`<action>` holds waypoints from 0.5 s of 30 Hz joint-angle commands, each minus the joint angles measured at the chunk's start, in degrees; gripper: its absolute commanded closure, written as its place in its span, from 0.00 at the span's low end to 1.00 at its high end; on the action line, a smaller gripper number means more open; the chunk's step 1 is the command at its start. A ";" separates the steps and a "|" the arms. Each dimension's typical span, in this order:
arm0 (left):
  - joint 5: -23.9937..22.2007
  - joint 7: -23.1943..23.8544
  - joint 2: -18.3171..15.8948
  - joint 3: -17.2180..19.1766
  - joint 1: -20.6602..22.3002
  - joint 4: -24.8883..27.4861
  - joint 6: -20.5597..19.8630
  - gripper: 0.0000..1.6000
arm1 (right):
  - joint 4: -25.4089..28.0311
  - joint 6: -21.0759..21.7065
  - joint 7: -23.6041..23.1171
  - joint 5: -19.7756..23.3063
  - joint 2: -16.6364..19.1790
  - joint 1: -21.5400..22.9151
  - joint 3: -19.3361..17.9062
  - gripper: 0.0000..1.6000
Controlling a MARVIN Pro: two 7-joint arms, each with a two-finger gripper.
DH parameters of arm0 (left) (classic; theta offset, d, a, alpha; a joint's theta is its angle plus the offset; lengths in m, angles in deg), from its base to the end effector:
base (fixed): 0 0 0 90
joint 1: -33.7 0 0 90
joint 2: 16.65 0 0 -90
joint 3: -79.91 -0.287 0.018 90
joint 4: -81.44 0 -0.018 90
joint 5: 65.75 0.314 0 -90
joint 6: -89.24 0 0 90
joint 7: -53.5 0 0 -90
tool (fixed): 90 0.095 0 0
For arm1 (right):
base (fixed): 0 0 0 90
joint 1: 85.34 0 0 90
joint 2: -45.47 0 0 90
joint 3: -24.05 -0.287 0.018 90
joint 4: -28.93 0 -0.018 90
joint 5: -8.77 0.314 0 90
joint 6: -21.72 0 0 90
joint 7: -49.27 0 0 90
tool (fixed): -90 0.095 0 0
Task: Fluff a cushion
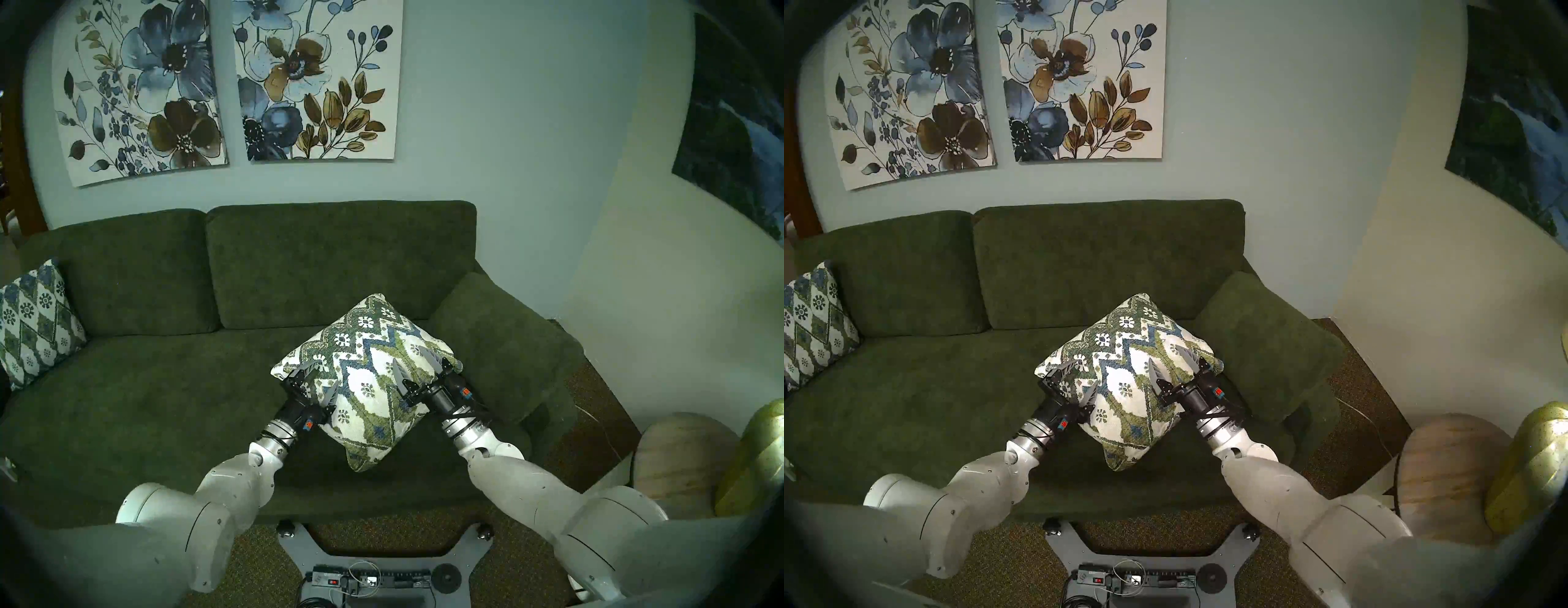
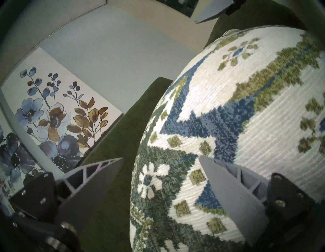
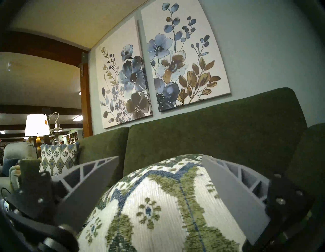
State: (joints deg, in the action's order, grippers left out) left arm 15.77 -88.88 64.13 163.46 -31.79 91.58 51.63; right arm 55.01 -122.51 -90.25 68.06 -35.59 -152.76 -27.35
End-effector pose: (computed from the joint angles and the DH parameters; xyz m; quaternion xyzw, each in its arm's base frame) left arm 0.3818 0.0499 -0.5071 -0.5173 0.4297 -0.7158 0.1881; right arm 0.3977 0.0511 -0.4691 -0.5787 -0.1392 -0.7378 0.3186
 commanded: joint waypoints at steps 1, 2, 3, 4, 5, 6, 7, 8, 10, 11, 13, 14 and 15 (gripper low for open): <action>-1.54 0.58 1.88 1.27 0.19 -1.49 0.73 0.00 | -2.54 1.45 0.28 0.06 -0.73 -0.76 0.41 0.00; -1.71 0.73 1.94 1.45 0.22 -1.56 0.86 0.00 | -3.18 1.72 0.27 -0.01 -0.84 -1.15 0.59 0.00; -1.93 0.88 2.01 1.68 0.24 -1.66 1.00 0.00 | -3.76 1.91 0.30 0.03 -0.98 -1.42 0.65 0.00; -2.35 1.16 2.08 2.09 0.27 -1.84 1.27 0.00 | -4.93 2.51 0.52 0.32 -1.18 -1.86 0.59 0.00; -2.54 1.25 2.04 2.26 0.24 -1.94 1.40 0.00 | -5.41 2.79 0.60 0.47 -1.24 -1.99 0.55 0.00; -2.54 1.25 2.04 2.26 0.24 -1.94 1.40 0.00 | -5.41 2.79 0.60 0.47 -1.24 -1.99 0.55 0.00; -2.82 1.42 2.06 2.53 0.22 -2.10 1.58 0.00 | -5.98 3.15 0.64 0.58 -1.35 -2.06 0.58 0.00; -3.00 1.52 2.04 2.68 0.11 -2.24 1.70 0.00 | -6.36 3.39 0.64 0.61 -1.42 -2.17 0.65 0.00; -3.46 1.86 2.08 3.16 -0.08 -2.58 2.02 0.00 | -7.34 4.00 0.83 0.75 -1.76 -2.35 0.78 0.00; -3.65 2.01 2.08 3.37 -0.15 -2.73 2.16 0.00 | -7.74 4.25 0.92 0.81 -1.93 -2.42 0.84 0.00; -4.01 2.27 2.08 3.75 -0.39 -3.05 2.46 0.00 | -8.50 4.75 1.19 0.91 -2.36 -2.63 0.99 0.00; -4.32 2.53 2.13 4.03 -0.46 -3.27 2.62 0.00 | -9.06 5.18 1.49 1.04 -2.64 -2.71 1.07 0.00; -4.48 2.67 2.16 4.17 -0.63 -3.33 2.62 0.00 | -9.38 5.40 1.63 1.11 -2.81 -2.81 1.12 0.00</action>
State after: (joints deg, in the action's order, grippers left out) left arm 12.13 -86.49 65.61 166.90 -31.76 89.34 53.98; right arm 47.09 -118.64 -89.32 69.01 -37.07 -155.22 -26.42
